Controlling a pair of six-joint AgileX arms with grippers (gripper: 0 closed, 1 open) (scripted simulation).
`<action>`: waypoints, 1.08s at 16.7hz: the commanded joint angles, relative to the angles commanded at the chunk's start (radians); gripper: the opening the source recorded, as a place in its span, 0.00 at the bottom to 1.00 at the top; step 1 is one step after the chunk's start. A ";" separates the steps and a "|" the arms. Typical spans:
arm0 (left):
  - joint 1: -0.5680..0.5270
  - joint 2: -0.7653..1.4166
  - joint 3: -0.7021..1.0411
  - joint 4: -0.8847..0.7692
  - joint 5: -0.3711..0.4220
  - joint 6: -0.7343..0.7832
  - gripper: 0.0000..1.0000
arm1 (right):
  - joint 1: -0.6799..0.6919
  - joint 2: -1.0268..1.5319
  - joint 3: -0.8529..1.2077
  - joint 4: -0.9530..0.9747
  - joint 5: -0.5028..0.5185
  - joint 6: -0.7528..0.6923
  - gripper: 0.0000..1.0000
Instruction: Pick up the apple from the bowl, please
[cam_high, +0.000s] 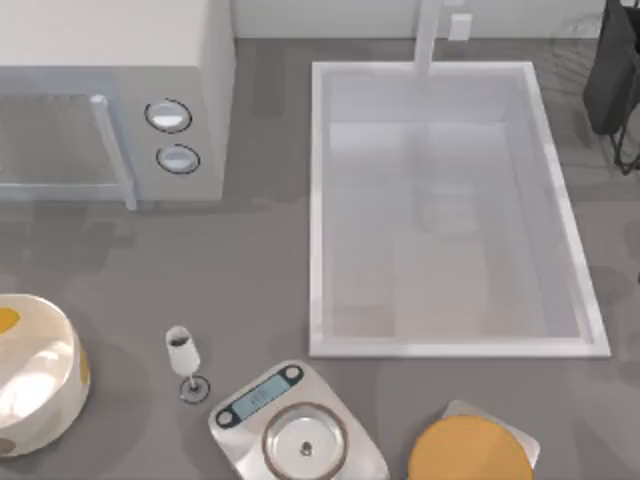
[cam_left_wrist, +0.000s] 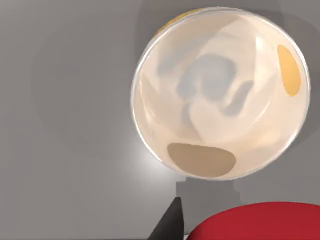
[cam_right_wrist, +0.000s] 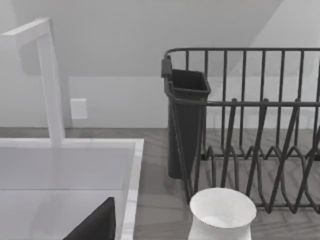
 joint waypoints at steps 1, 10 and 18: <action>-0.001 -0.009 0.041 -0.042 0.000 -0.001 0.00 | 0.000 0.000 0.000 0.000 0.000 0.000 1.00; -0.013 -0.010 0.105 -0.097 -0.001 -0.016 0.00 | 0.000 0.000 0.000 0.000 0.000 0.000 1.00; -0.403 0.223 0.095 0.101 -0.005 -0.416 0.00 | 0.000 0.000 0.000 0.000 0.000 0.000 1.00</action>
